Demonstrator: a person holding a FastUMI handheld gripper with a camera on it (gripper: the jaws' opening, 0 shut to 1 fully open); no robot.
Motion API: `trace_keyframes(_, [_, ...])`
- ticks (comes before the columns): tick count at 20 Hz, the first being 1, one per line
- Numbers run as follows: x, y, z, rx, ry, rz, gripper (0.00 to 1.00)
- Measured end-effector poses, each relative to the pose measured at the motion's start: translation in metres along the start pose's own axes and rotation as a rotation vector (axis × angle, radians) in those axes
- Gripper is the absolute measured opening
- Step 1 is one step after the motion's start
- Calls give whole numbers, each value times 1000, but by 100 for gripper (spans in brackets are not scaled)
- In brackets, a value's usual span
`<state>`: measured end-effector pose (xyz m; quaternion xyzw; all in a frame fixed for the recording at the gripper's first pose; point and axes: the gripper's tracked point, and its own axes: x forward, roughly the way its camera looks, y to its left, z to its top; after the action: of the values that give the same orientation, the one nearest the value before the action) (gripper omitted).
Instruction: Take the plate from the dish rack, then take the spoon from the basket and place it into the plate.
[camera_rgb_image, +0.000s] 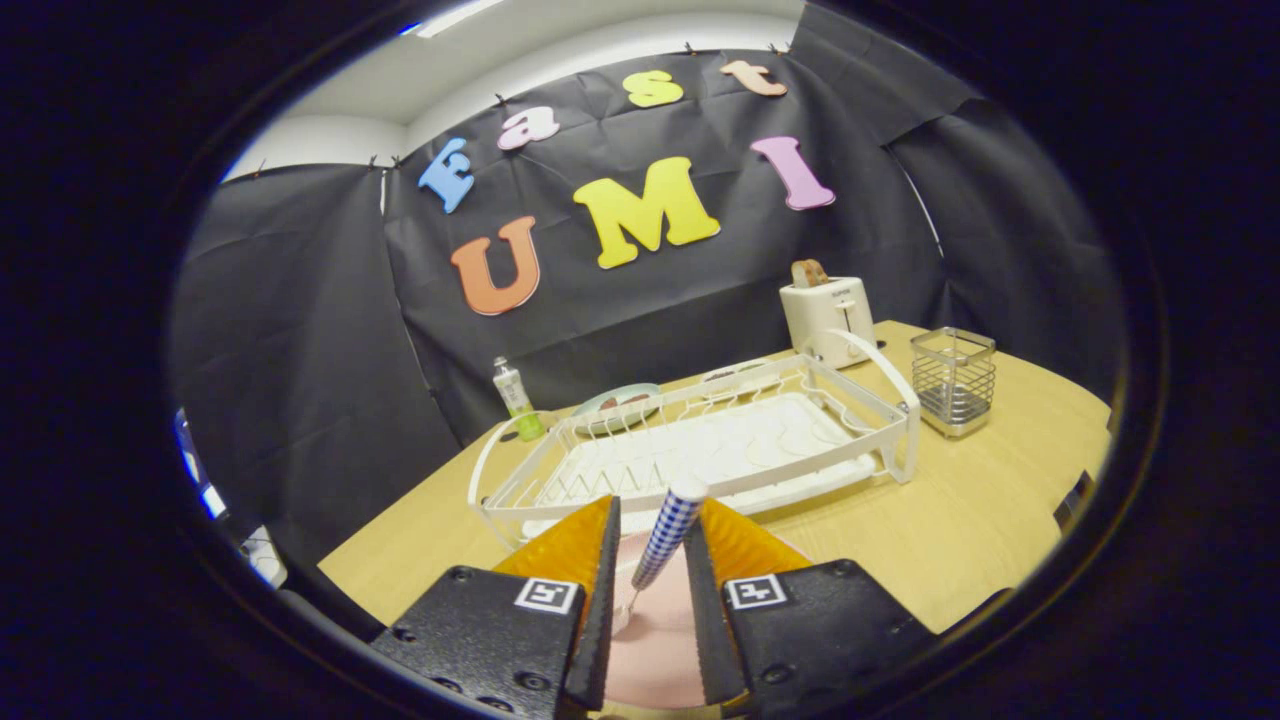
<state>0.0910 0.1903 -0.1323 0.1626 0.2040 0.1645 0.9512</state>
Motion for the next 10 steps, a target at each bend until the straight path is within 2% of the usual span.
trace_keyframes(6, [-12, -19, 16, -23, -65, -44, 80])
trace_keyframes(10, [-24, -28, 33, -48, -130, -69, 85])
